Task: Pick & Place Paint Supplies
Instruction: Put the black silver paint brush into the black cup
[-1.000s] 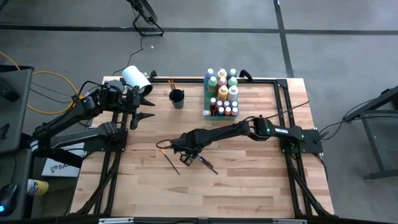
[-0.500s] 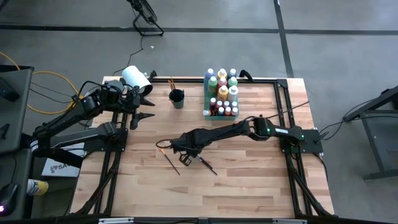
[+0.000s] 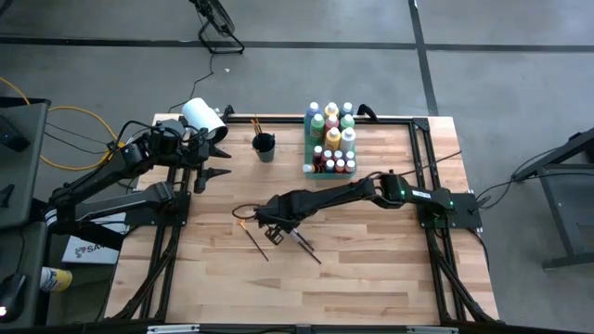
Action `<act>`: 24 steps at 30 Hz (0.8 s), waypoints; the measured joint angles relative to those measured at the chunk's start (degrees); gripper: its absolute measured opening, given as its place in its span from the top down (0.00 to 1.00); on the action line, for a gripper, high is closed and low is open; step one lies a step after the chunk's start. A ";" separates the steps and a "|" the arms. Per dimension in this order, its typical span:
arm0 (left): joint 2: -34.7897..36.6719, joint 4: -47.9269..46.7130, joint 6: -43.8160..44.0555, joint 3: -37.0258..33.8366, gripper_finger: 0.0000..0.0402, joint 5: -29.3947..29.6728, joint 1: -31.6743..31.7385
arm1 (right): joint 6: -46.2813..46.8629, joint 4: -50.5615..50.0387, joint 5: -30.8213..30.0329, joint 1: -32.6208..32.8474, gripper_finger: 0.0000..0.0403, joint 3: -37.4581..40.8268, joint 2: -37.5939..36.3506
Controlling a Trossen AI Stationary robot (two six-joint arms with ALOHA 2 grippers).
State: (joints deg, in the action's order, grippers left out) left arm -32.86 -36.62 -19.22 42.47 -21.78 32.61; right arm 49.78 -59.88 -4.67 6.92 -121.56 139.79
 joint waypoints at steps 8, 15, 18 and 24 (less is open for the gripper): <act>0.00 0.02 0.00 0.01 0.47 -0.01 0.00 | 1.06 -1.32 -6.35 -1.50 0.99 -0.08 -3.51; -0.02 0.29 0.00 0.01 0.47 -0.04 -0.01 | 0.73 -0.16 -14.60 -2.87 0.99 -0.10 -8.81; -0.02 0.78 0.00 0.01 0.47 -0.02 0.00 | 0.15 0.58 -18.72 -3.65 0.99 -0.16 -11.45; -0.02 4.15 0.52 0.01 0.47 -0.58 0.01 | -4.20 3.27 -24.70 -5.51 0.99 -0.21 -16.40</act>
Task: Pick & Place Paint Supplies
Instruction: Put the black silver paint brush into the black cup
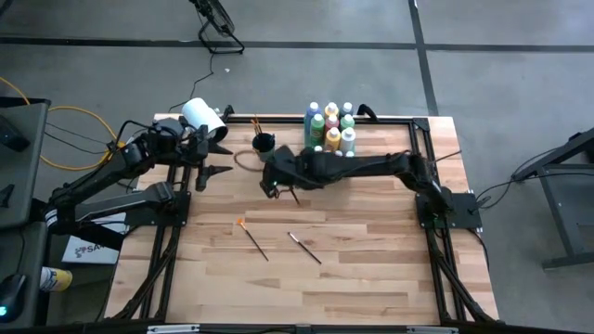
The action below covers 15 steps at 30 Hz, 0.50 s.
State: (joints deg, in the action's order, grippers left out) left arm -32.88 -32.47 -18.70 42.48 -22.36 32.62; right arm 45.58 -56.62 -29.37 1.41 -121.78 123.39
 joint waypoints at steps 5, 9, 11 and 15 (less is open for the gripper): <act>0.00 6.15 1.12 0.00 0.47 -0.59 -0.02 | -7.85 5.44 -2.91 -1.34 0.99 0.00 -3.59; -0.45 11.91 3.16 0.00 0.46 -1.14 -0.02 | -15.17 13.09 -1.97 -2.54 0.99 0.00 -5.72; -1.24 15.44 5.84 0.00 0.45 -2.30 -0.02 | -18.87 17.55 -0.38 -3.12 0.99 0.00 -6.68; -3.90 22.29 11.64 0.00 0.42 -6.05 -0.03 | -26.49 26.52 3.56 -4.13 0.99 -0.04 -7.10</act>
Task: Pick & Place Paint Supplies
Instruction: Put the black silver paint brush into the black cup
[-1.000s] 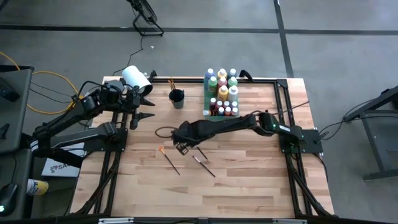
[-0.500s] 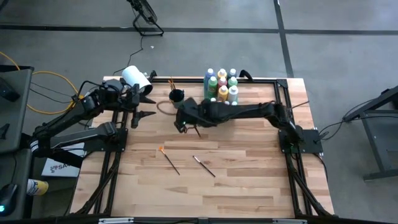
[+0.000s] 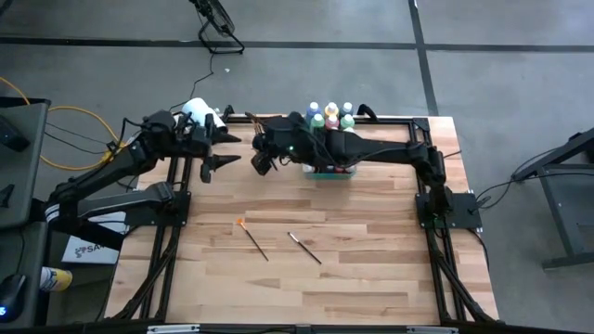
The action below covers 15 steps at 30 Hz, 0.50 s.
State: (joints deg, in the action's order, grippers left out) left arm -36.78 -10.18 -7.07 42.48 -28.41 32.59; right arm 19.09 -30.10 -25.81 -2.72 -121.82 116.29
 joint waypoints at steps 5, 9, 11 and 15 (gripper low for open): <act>-3.65 6.74 5.45 0.00 0.42 -2.52 0.01 | -5.56 5.76 3.37 -0.93 0.99 0.04 -0.20; -5.60 9.12 7.40 0.00 0.42 -1.13 0.01 | -9.41 9.16 3.58 -1.09 0.99 0.04 -0.22; -6.67 10.07 8.82 0.00 0.42 -0.03 0.01 | -11.06 11.23 4.41 -1.14 0.99 0.04 -0.22; -8.46 13.39 10.97 0.00 0.42 1.56 0.01 | -11.88 13.29 7.26 -1.61 0.99 0.04 -0.22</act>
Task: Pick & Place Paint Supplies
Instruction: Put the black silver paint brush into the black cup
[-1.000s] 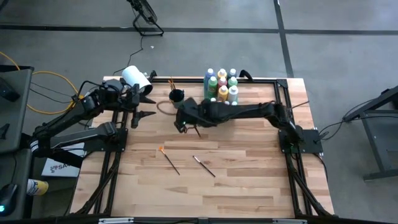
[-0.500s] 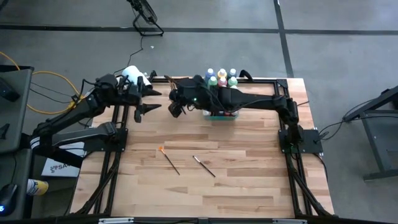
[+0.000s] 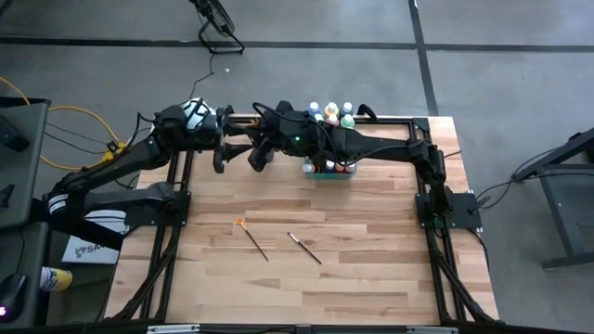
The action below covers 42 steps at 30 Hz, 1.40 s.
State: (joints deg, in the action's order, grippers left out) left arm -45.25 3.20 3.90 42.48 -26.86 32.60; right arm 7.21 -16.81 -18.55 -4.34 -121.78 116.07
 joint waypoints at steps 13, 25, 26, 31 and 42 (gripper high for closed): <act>-1.82 4.41 3.90 0.00 0.65 0.40 0.00 | -1.47 0.78 2.25 -1.84 0.99 0.00 0.02; -1.85 4.24 3.51 0.00 0.95 0.88 0.07 | -1.50 0.80 3.42 -2.28 0.99 0.00 0.02; -1.85 4.26 3.22 0.00 0.96 0.88 0.07 | -1.51 0.80 3.49 -2.28 0.99 0.00 0.02; -1.85 4.13 1.91 0.00 0.98 1.30 0.04 | 0.09 0.46 2.76 -2.35 0.96 0.00 0.02; -3.55 -5.43 -8.08 0.00 0.98 10.33 0.00 | 9.63 -8.05 0.77 -4.53 0.46 -0.10 -6.73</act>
State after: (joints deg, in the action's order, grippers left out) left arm -48.79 -2.23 -4.18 42.48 -16.53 32.60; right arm 16.84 -24.86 -17.78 -8.86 -121.88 109.34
